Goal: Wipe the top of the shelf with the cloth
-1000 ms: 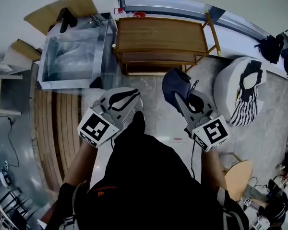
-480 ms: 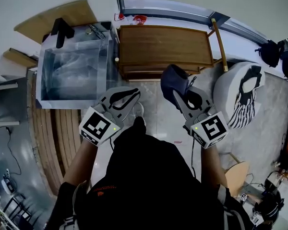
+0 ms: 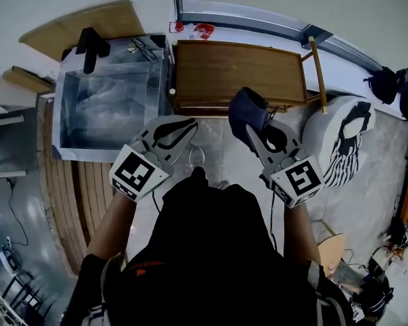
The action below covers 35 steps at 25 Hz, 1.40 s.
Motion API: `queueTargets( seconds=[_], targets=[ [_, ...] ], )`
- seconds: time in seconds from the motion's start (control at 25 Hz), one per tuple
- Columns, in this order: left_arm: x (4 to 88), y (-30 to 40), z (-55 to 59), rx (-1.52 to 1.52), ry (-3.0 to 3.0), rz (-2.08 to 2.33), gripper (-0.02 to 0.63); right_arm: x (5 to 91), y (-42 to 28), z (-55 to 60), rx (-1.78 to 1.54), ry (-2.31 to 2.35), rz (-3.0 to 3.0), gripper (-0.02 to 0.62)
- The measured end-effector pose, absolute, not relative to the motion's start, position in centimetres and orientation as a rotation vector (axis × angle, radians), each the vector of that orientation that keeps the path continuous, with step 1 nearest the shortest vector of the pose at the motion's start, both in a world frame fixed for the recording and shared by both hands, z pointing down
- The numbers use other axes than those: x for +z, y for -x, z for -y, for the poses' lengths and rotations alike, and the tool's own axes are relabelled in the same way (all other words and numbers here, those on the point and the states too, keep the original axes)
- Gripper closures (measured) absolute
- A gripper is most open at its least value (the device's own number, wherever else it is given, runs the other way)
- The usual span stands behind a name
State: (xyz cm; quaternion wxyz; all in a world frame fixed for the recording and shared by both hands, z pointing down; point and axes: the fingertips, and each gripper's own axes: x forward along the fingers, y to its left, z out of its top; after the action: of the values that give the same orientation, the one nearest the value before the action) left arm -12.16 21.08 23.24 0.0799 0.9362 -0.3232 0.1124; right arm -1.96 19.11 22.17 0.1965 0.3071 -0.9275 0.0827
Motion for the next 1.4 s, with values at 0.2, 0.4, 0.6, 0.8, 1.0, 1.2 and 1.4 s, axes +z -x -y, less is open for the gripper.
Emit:
queueTargets(
  seconds=[0.2, 0.4, 0.6, 0.8, 1.0, 1.2, 1.4],
  targets=[
    [23.6, 12.8, -19.9, 0.344, -2.791, 0.976, 0.568, 22.4, 2.3, -17.9, 0.233, -0.865, 2.602, 0.554],
    [23.9, 13.1, -18.5, 0.346, -2.782, 0.989, 0.568, 22.6, 2.3, -16.6, 0.228, -0.859, 2.602, 0.554],
    [24.2, 12.5, -16.7, 0.354, -2.771, 1.001, 0.568, 22.7, 1.7, -14.5, 0.226, -0.853, 2.612, 0.554],
    [24.6, 11.8, -14.5, 0.372, -2.741, 1.042, 0.568, 23.4, 0.9, -11.8, 0.244, -0.809, 2.623, 0.554],
    [24.9, 11.3, -11.3, 0.365, -2.678, 1.170, 0.568, 24.4, 0.1, -8.2, 0.267, -0.732, 2.655, 0.554],
    [25.1, 9.9, -8.0, 0.369, -2.577, 1.296, 0.569, 25.9, -1.9, -4.1, 0.306, -0.639, 2.661, 0.554],
    [25.5, 7.6, -5.0, 0.378, -2.491, 1.371, 0.569, 26.9, -4.1, -0.4, 0.328, -0.547, 2.669, 0.554]
  ],
)
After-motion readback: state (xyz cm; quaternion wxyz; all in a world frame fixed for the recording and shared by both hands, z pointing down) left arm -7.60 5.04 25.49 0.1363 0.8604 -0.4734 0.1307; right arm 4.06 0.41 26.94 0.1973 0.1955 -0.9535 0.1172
